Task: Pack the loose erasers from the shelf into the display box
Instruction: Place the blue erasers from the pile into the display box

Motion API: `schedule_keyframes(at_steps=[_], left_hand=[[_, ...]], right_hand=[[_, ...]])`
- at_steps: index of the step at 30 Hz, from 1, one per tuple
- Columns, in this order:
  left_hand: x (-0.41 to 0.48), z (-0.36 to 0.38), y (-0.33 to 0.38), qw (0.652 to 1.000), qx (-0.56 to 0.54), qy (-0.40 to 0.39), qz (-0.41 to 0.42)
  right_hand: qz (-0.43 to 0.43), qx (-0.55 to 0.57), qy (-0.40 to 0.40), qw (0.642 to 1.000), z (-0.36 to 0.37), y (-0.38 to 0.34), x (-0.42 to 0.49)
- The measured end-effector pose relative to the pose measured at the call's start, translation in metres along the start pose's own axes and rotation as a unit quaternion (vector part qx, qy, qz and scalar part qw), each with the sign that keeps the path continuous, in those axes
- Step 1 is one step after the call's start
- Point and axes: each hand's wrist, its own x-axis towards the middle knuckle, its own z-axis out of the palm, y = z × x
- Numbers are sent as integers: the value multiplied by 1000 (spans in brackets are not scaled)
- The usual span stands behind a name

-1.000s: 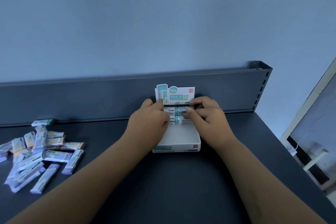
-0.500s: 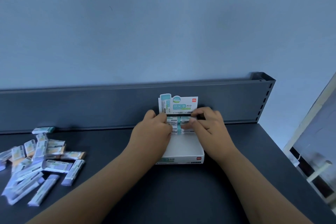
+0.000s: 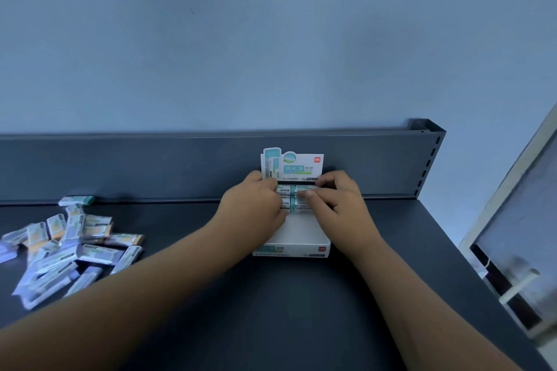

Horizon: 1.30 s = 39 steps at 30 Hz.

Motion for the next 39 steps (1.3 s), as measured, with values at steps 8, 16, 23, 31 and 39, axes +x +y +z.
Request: schedule_keyframes(at_steps=[8,16,23,31,39], left_hand=[[5,-30,-6,996,-56,-63,-31],[-41,-70,-21,996,-59,19,-67],[-92,-78,-66,993,-66,26,-96],[-177,-62,-163,982,-124,12,-143],[-203,-52,-215,951,-244,25,-187]], right_hand=[[-19,-6,11,1000,-5,-3,1],[-32,-145,-71,986,-35,-68,3],[65,-131,-119,982,23,-172,-36],[84,-93,-139,982,123,-245,-68],[62,-101,-186,975,164,-281,-64]])
